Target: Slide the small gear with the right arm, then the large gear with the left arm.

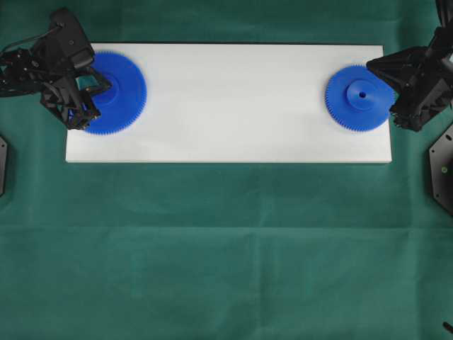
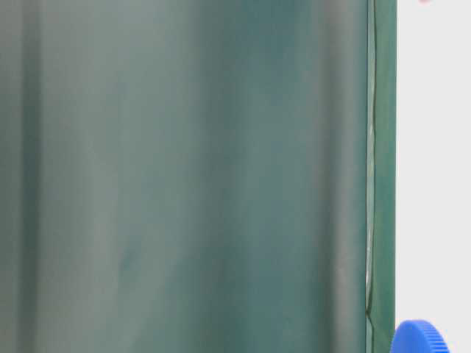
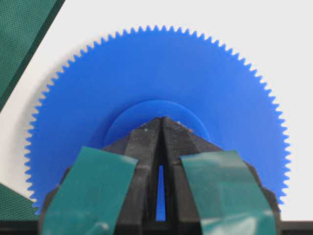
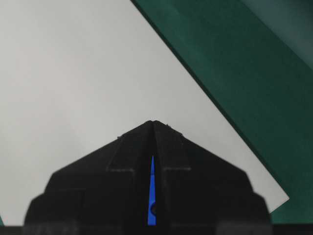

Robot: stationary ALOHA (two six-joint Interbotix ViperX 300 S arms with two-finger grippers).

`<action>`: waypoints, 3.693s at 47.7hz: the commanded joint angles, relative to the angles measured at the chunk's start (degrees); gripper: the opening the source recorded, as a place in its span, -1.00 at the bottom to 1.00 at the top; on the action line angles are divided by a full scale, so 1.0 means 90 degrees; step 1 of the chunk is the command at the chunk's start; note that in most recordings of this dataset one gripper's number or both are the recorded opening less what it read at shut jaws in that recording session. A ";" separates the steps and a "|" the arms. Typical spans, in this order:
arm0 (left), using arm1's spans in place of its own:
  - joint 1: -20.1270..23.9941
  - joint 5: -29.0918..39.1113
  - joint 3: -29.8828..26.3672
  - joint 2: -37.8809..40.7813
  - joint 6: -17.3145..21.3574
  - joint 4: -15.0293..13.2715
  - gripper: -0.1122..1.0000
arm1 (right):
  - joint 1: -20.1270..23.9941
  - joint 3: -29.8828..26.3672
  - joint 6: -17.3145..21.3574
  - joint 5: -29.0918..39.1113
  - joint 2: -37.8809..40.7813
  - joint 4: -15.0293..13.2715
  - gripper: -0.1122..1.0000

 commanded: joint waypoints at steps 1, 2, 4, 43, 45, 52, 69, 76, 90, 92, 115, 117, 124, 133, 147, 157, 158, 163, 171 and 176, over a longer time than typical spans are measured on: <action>0.0029 0.0156 -0.0029 0.0010 0.0000 0.0010 -0.81 | 0.0020 -0.0078 0.0010 -0.0059 0.0020 -0.0010 0.10; 0.0029 0.0215 -0.0049 0.0010 0.0000 0.0010 -0.81 | 0.0020 -0.0078 0.0010 -0.0059 0.0010 -0.0010 0.10; 0.0039 0.0332 -0.0068 -0.0010 -0.0010 0.0020 -0.81 | 0.0020 -0.0078 0.0020 -0.0059 0.0020 -0.0010 0.10; 0.0078 0.0908 -0.0166 0.0020 0.0000 0.0020 -0.81 | 0.0049 -0.0068 0.0020 -0.0059 0.0020 0.0010 0.10; 0.0078 0.0889 -0.0156 0.0029 0.0000 0.0029 -0.81 | 0.0049 -0.0068 0.0010 -0.0059 0.0020 0.0010 0.10; 0.0078 0.0586 -0.0215 0.0215 0.0000 0.0020 -0.81 | 0.0049 -0.0068 0.0010 -0.0059 0.0020 0.0010 0.10; -0.0078 -0.0430 -0.1357 0.1748 0.0000 0.0020 -0.81 | 0.0059 -0.0059 0.0010 -0.0059 0.0020 0.0010 0.10; -0.0459 -0.0420 -0.2529 0.2832 0.0010 0.0020 -0.81 | 0.0068 -0.0049 0.0010 -0.0059 0.0020 0.0010 0.10; -0.1064 -0.0010 -0.4785 0.4268 0.0020 0.0020 -0.81 | 0.0088 0.0000 0.0010 -0.0088 0.0010 0.0010 0.10; -0.1113 0.0078 -0.5029 0.4375 0.0020 0.0029 -0.81 | 0.0088 0.0010 0.0010 -0.0107 0.0010 0.0010 0.10; -0.1758 0.0664 -0.6904 0.5410 0.0400 0.0020 -0.81 | 0.0088 0.0137 0.0010 -0.0322 -0.0010 0.0010 0.10; -0.1777 0.0684 -0.7002 0.5479 0.0400 0.0029 -0.81 | 0.0088 0.0146 0.0010 -0.0332 -0.0010 0.0010 0.10; -0.1807 0.0811 -0.7217 0.5557 0.0400 0.0020 -0.81 | 0.0088 0.0156 0.0010 -0.0352 -0.0010 0.0010 0.10; -0.1797 0.0830 -0.7227 0.5537 0.0410 0.0020 -0.81 | 0.0088 0.0176 0.0010 -0.0352 -0.0010 0.0010 0.10; -0.1797 0.0840 -0.7207 0.5537 0.0410 0.0029 -0.81 | 0.0088 0.0195 0.0010 -0.0352 -0.0020 0.0010 0.10; -0.1777 0.0840 -0.7178 0.5508 0.0547 0.0029 -0.81 | 0.0088 0.0215 0.0020 -0.0352 -0.0020 0.0010 0.10; -0.1777 0.0840 -0.7158 0.5488 0.0596 0.0029 -0.81 | 0.0088 0.0215 0.0020 -0.0352 -0.0020 0.0010 0.10; -0.1758 0.0840 -0.7061 0.5361 0.0762 0.0029 -0.81 | 0.0088 0.0215 0.0020 -0.0352 -0.0029 0.0010 0.10; -0.1592 0.0898 -0.6660 0.5000 0.0850 0.0020 -0.81 | 0.0088 0.0215 0.0020 -0.0352 -0.0059 0.0010 0.10; -0.1396 0.0908 -0.6152 0.4727 0.0830 0.0029 -0.81 | 0.0088 0.0225 0.0020 -0.0352 -0.0059 0.0010 0.10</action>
